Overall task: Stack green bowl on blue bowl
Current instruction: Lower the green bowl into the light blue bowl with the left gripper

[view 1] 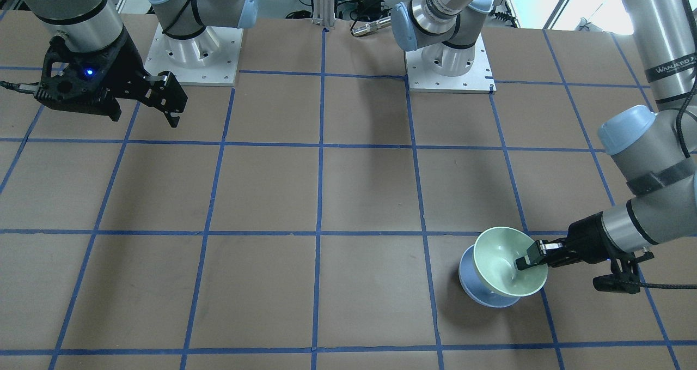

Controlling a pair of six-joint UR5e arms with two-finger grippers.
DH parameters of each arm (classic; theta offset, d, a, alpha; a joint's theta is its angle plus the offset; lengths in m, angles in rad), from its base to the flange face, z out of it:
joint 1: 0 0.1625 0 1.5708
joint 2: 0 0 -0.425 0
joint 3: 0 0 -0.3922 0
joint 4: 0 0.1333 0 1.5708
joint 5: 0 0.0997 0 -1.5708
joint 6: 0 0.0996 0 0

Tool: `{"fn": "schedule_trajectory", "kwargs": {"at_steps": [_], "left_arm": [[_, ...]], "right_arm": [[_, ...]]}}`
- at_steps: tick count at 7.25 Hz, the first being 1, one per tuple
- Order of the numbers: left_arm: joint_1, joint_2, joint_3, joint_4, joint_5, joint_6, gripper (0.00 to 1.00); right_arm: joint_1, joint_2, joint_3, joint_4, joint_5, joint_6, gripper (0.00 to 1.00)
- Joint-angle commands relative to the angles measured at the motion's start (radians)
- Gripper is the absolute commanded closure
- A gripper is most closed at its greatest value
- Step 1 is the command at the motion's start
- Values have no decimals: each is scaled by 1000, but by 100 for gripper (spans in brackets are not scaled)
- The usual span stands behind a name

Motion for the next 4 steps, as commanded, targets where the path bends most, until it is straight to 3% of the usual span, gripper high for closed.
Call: {"fn": "schedule_trajectory", "kwargs": {"at_steps": [1,2,3,4], "left_arm": [[0,-3,-2,18,5,-3,63],[0,-14,-2,25,5,-23,37],[0,-18,-2,26,0,-44,0],[0,-18,-2,26,0,-46,0]], "right_arm": [[0,0,0,0,0,0,0],[0,0,0,0,0,0,0],[0,0,0,0,0,0,0],[0,0,0,0,0,0,0]]}}
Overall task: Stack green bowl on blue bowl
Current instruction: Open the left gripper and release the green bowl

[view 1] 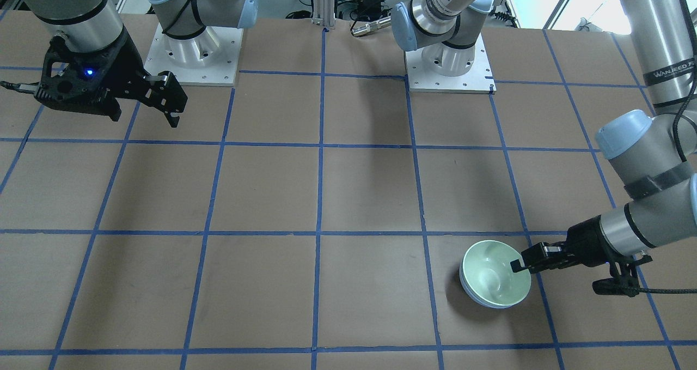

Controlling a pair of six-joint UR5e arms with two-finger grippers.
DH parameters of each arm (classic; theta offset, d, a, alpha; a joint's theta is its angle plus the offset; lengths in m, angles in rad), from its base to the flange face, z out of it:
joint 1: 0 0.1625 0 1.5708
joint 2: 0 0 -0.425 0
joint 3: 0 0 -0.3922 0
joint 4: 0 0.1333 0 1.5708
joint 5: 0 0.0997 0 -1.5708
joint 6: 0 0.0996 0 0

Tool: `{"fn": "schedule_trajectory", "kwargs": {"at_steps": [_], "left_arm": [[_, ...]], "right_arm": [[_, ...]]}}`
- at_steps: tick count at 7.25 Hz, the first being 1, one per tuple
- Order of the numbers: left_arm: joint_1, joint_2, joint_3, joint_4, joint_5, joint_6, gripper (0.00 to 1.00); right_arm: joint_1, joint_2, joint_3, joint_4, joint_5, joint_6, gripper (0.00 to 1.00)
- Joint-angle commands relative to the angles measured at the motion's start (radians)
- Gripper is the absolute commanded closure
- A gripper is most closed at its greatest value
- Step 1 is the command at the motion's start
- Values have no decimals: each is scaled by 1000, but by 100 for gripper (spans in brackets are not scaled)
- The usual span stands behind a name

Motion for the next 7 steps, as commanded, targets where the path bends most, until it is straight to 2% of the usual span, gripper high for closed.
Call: {"fn": "schedule_trajectory", "kwargs": {"at_steps": [1,3,5,7], "left_arm": [[-2,3,8,3,2,-21,0],[-27,64,11,-14,32,-40,0],[-151,133,20,-12,238,-142,0],[-263,213,20,-64,316,-263,0]], "right_arm": [[0,0,0,0,0,0,0],[0,0,0,0,0,0,0],[0,0,1,0,0,0,0],[0,0,0,0,0,0,0]]}}
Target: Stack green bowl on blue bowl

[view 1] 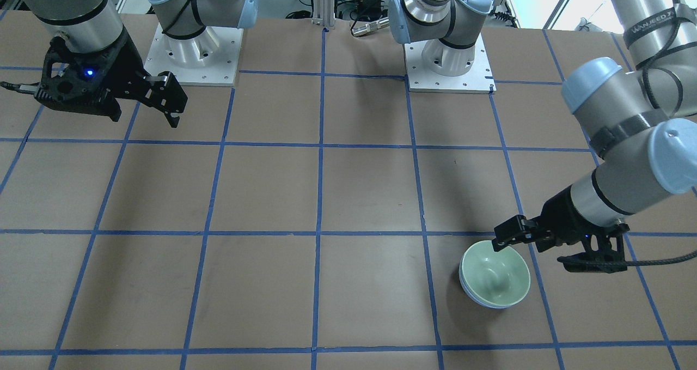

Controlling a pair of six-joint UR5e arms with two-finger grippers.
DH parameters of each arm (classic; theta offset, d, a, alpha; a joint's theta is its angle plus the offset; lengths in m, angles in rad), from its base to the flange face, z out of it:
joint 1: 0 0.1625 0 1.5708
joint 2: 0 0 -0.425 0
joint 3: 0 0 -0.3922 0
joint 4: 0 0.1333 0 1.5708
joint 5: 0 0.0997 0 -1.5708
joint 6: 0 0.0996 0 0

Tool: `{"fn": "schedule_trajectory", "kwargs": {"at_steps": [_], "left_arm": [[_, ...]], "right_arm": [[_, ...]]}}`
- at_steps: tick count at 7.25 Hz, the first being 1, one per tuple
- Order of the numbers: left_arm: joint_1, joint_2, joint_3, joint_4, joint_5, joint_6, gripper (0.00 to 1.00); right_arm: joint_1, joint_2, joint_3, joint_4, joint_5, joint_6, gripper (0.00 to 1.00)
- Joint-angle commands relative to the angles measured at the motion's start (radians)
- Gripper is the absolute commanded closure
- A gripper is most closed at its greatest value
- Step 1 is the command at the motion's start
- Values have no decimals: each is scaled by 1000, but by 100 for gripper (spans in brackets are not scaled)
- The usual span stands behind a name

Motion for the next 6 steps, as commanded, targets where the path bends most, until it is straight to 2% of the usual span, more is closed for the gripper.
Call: {"fn": "schedule_trajectory", "kwargs": {"at_steps": [1,2,4,6], "left_arm": [[-114,96,2,-60,103,-92,0],[-145,144,3,-86,147,-94,0],[-157,251,3,-196,154,-94,0],[-175,342,3,-255,158,-94,0]], "right_arm": [[0,0,0,0,0,0,0],[0,0,0,0,0,0,0],[0,0,0,0,0,0,0],[0,0,0,0,0,0,0]]}}
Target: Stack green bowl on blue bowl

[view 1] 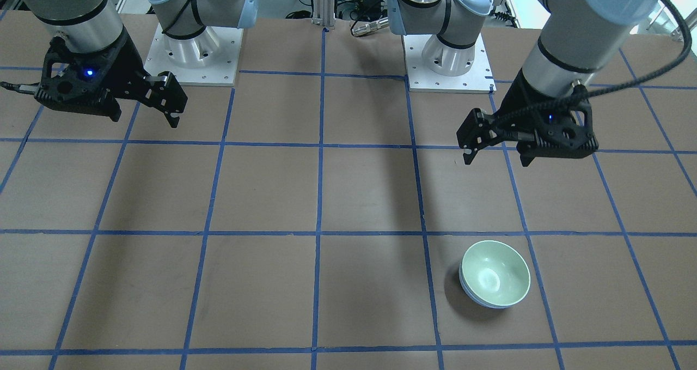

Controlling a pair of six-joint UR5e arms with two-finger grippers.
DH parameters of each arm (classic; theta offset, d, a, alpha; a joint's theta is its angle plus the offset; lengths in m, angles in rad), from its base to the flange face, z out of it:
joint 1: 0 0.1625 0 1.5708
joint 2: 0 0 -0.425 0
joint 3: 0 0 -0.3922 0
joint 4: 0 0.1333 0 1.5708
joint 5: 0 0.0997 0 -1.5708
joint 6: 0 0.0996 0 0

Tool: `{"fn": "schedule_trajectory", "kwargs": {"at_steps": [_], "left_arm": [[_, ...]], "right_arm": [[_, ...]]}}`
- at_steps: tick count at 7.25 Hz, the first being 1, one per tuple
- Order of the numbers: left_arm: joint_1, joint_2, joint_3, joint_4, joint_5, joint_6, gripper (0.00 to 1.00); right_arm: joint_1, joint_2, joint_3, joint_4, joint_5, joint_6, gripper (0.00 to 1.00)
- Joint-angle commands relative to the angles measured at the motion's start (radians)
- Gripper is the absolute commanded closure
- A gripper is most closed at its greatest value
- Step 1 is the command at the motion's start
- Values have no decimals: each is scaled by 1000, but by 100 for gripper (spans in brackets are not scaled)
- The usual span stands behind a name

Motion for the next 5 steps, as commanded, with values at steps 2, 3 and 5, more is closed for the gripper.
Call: {"fn": "schedule_trajectory", "kwargs": {"at_steps": [2,3,5], "left_arm": [[-21,85,2,-65,47,1,0],[-21,86,2,-77,42,-2,0],[-13,86,11,-79,38,-2,0]], "right_arm": [[0,0,0,0,2,0,0],[0,0,0,0,0,0,0],[0,0,0,0,0,0,0]]}}
